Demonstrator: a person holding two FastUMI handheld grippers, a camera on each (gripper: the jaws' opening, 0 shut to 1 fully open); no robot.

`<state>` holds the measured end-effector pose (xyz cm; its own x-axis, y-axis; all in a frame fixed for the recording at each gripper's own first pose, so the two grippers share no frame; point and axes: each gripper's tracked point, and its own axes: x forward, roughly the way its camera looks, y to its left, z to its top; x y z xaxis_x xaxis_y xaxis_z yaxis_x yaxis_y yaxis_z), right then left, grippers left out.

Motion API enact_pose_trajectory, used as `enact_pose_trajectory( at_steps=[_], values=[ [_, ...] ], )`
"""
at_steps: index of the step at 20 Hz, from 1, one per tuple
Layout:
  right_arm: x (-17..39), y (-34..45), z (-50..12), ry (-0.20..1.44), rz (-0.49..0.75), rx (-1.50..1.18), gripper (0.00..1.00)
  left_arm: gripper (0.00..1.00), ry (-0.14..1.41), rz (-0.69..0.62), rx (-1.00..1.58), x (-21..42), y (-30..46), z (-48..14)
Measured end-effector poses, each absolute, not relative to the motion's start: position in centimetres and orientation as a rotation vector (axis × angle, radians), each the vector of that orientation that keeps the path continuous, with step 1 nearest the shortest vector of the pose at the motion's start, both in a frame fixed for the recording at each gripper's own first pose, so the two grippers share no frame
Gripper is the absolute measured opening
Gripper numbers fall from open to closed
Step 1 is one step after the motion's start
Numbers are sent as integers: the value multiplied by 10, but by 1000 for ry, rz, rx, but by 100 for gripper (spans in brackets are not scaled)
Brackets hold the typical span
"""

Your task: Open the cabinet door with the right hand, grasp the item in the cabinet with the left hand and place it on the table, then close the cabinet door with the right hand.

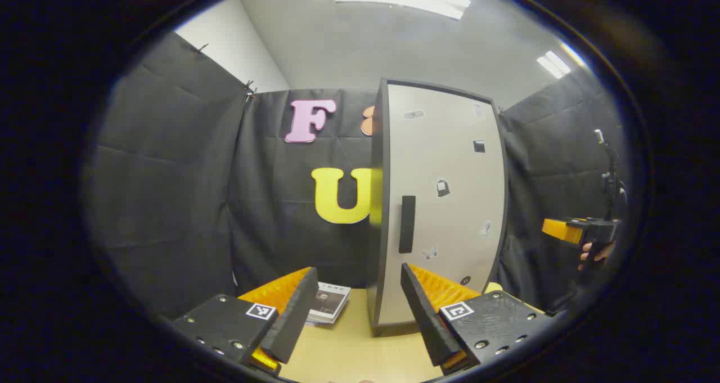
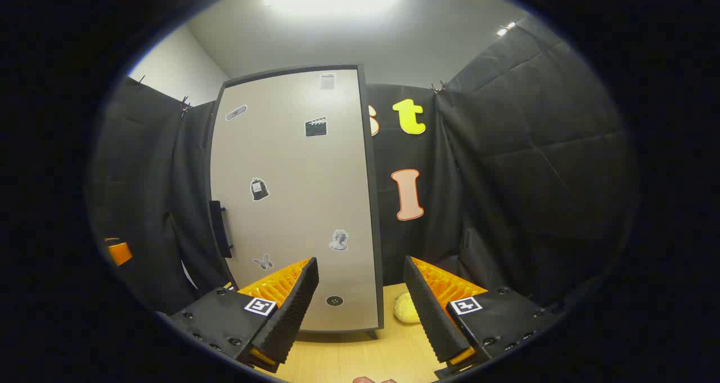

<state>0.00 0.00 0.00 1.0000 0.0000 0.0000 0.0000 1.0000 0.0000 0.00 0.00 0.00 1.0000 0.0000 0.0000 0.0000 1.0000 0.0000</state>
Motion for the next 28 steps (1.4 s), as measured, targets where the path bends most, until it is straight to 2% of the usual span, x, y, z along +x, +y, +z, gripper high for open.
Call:
enact_pose_trajectory(
  at_steps=[2, 9, 10, 11, 12, 14, 15, 17, 18, 20, 25, 26, 27, 28],
  values=[
    [3, 8, 2, -1, 19, -5, 96, 88, -1, 27, -39, -8, 11, -3],
    [14, 40, 7, -11, 94, -21, 96, 90, 32, 90, -105, -36, 36, -23],
    [16, 46, 5, -5, 107, -23, 92, 90, 30, 96, -102, -40, 38, -24],
    [19, 51, 4, 1, 120, -26, 96, 88, 30, 100, -90, -45, 39, -24],
    [22, 54, 5, 1, 124, -40, 96, 90, 32, 109, -71, -48, 40, -25],
    [29, 50, 11, -10, 110, -63, 94, 88, 39, 126, -30, -55, 41, -27],
    [33, 53, 15, -16, 115, -63, 97, 88, 39, 135, -12, -58, 42, -27],
    [42, 53, 27, -37, 118, -68, 97, 88, 44, 159, -4, -62, 44, -33],
    [46, 53, 32, -43, 121, -75, 97, 90, 60, 173, -12, -61, 46, -41],
    [51, 57, 40, -48, 138, -48, 97, 88, 100, 223, -24, -66, 56, -57],
    [69, 63, 53, -30, 141, -44, 96, 89, 125, 250, -81, -67, 67, -88],
    [72, 67, 55, -27, 152, -42, 96, 93, 134, 254, -94, -66, 70, -94],
    [76, 73, 56, -23, 160, -36, 96, 89, 146, 249, -111, -64, 70, -100],
    [80, 78, 56, -14, 164, -27, 96, 90, 162, 236, -129, -62, 68, -105]
  ],
)
